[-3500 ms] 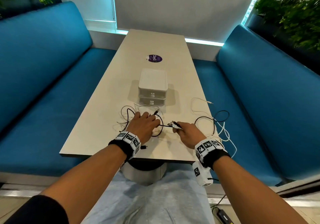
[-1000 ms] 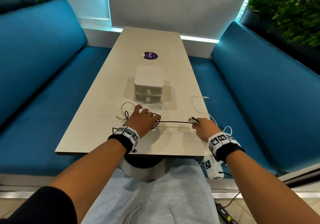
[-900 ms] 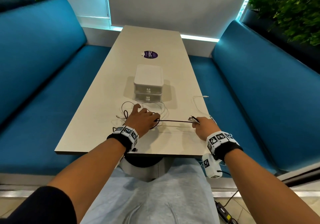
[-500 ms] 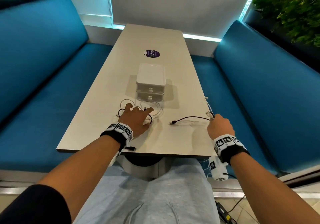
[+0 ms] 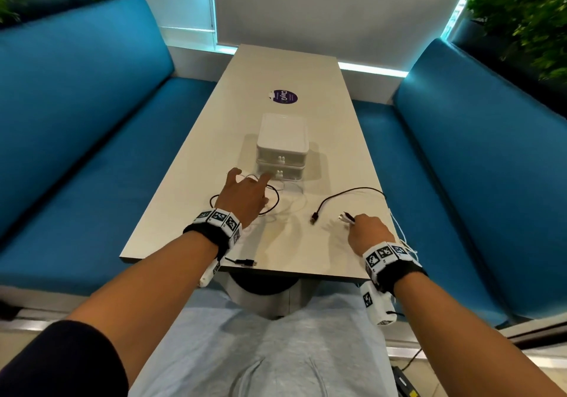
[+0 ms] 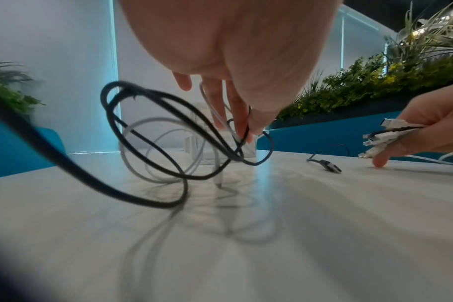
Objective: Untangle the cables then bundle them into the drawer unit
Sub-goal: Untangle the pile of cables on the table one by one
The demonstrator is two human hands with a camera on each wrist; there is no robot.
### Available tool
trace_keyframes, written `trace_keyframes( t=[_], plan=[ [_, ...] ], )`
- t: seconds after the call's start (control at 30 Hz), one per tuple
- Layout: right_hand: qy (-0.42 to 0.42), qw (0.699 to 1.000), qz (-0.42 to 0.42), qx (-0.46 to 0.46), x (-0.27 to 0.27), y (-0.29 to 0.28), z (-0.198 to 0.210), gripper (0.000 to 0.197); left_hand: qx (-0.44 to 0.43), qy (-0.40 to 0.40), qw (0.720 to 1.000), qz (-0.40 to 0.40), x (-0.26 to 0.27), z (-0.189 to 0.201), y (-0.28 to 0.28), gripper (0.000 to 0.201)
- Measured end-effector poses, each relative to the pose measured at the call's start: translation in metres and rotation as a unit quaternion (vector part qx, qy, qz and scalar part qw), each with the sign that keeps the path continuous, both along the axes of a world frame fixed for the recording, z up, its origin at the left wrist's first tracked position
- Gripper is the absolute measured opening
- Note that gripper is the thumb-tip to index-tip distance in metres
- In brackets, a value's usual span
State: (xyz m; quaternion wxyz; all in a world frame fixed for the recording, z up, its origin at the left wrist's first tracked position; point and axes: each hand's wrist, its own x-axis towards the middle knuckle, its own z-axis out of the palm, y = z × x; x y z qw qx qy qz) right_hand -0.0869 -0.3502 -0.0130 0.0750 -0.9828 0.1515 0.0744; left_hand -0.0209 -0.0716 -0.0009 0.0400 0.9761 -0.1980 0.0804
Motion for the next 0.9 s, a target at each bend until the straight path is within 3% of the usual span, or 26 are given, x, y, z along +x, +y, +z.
trace_keyframes(
  t=[0.2, 0.4, 0.5, 0.6, 0.7, 0.83, 0.9],
  plan=[
    [-0.029, 0.989, 0.125, 0.078, -0.001, 0.011, -0.002, 0.018, 0.003, -0.027, 1.0, 0.004, -0.001, -0.001, -0.001, 0.057],
    [0.019, 0.967, 0.212, 0.141, -0.003, 0.04, -0.011, 0.033, 0.005, -0.038, 0.999, 0.024, -0.007, 0.006, -0.011, 0.055],
    [0.026, 0.978, 0.174, 0.112, 0.001, 0.04, -0.01, 0.036, -0.023, 0.01, 1.0, -0.004, -0.01, 0.007, -0.008, 0.055],
    [0.019, 0.998, 0.038, 0.04, 0.006, 0.023, -0.003, 0.028, -0.05, 0.064, 0.996, -0.045, -0.013, 0.004, 0.0, 0.06],
    [0.007, 0.998, -0.061, 0.03, 0.005, 0.002, 0.002, 0.023, -0.092, 0.114, 0.989, -0.032, -0.012, 0.004, 0.01, 0.062],
    [-0.013, 0.995, -0.066, 0.079, 0.01, 0.006, 0.001, 0.028, -0.089, 0.039, 0.995, -0.03, -0.013, 0.005, 0.014, 0.059],
    [-0.019, 0.992, -0.055, 0.112, 0.014, 0.015, -0.001, 0.033, -0.06, 0.04, 0.997, -0.017, -0.014, 0.007, 0.014, 0.059]
  ],
)
